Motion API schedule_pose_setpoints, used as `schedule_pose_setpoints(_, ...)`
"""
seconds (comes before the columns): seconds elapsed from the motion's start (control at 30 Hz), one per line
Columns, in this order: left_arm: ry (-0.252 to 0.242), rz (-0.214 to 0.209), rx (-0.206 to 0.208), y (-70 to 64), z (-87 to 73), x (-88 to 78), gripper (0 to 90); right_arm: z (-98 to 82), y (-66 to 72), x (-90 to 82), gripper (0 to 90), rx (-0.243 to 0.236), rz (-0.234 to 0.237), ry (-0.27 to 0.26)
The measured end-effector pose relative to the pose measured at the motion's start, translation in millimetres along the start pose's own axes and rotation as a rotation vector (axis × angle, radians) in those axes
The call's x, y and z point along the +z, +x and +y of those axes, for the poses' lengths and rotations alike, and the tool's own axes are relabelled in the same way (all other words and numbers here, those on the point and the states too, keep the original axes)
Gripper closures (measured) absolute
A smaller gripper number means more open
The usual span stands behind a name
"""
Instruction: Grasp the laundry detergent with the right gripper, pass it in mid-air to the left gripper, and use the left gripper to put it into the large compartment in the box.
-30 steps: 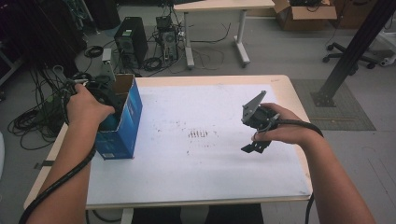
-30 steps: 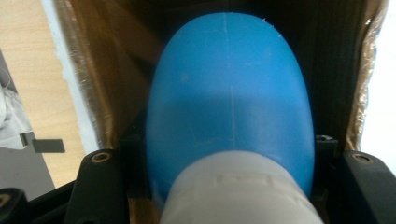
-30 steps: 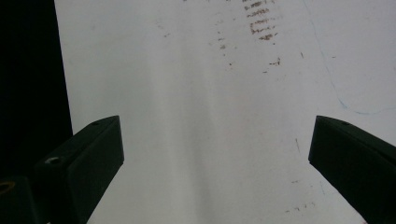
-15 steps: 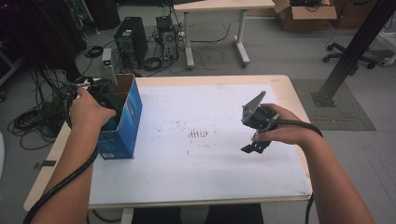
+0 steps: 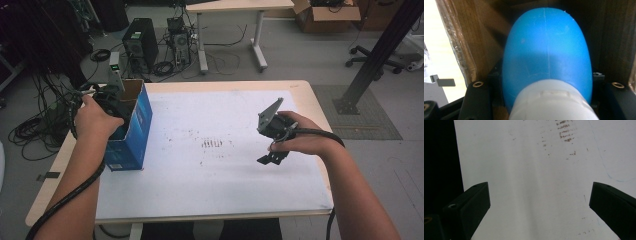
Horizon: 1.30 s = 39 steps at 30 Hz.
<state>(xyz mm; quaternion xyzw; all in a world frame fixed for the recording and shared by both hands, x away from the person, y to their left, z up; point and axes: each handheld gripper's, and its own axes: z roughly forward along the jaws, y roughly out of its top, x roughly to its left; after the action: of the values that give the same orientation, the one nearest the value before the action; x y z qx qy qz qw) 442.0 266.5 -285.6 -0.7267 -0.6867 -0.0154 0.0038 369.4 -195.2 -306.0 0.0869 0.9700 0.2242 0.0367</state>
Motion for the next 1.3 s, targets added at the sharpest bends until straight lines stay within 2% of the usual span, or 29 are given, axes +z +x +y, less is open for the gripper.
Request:
schedule_pose_setpoints(0.33, -0.01, 0.007, 0.008, -2.1, -0.2, 0.5, 37.8, -1.2, 0.2, -3.1, 3.3, -0.002, -0.003, -0.001)
schedule_pose_setpoints(0.4, -0.018, 0.0, 0.009, -0.9, -0.8, 0.8, 37.6, -2.3, 0.2, -3.3, 3.3, 0.0, -0.002, -0.003)
schedule_pose_setpoints(0.53, -0.018, -0.047, -0.015, 3.8, -1.1, 2.4, 35.7, -4.1, 0.2, -3.9, 3.3, -0.002, -0.003, -0.003)
schedule_pose_setpoints(0.83, -0.022, -0.022, -0.005, 1.3, -1.5, 0.9, 31.9, -6.1, -0.1, -3.1, 3.2, 0.0, -0.003, -0.008)
schedule_pose_setpoints(1.3, -0.008, -0.018, -0.012, -0.3, -1.4, -5.5, 28.0, -5.9, -0.4, -2.8, 3.2, 0.003, -0.003, -0.014)
